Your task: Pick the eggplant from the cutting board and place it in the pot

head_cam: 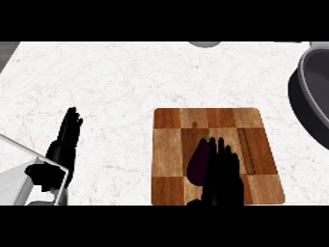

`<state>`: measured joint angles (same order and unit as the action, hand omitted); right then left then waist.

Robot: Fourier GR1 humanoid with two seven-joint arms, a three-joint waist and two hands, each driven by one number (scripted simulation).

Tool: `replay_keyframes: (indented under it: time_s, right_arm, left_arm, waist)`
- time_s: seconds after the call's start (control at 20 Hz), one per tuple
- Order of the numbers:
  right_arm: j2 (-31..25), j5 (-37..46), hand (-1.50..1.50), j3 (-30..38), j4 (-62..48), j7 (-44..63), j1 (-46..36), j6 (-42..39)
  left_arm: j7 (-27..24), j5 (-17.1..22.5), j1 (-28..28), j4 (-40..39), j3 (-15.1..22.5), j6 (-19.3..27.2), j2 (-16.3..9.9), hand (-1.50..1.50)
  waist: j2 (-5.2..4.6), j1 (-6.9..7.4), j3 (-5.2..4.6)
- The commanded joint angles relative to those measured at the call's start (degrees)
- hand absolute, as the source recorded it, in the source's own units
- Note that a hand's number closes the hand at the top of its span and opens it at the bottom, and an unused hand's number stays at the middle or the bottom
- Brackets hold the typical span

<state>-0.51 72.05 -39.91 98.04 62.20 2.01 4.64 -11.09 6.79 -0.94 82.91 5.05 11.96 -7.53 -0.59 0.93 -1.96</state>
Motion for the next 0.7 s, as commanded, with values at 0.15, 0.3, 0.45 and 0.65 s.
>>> replay_keyframes:
  time_s: [0.15,0.3,0.45,0.65]
  right_arm:
    - [0.5,-1.0,-1.50,0.8,-4.9,5.5,-3.1,3.0]
    - [0.5,-2.9,-1.50,2.1,-7.2,4.8,-4.8,3.6]
    - [0.5,-2.0,-1.50,1.7,-8.8,4.5,-4.5,5.3]
    - [0.5,-4.9,-1.50,5.2,-13.0,-0.1,-7.8,6.5]
  left_arm:
    - [2.0,-1.0,0.3,6.2,2.3,-0.1,0.0,0.00]
    - [0.5,-0.4,1.8,4.5,1.2,-0.9,-0.4,0.00]
    - [-1.2,-1.9,1.4,2.7,1.9,0.0,1.2,0.00]
    - [1.9,-2.1,3.9,3.3,1.9,0.6,0.8,0.00]
  waist:
    - [0.72,-0.30,2.02]
    - [0.62,-0.45,2.00]
    - [0.63,-0.69,1.99]
    - [0.48,-0.56,2.02]
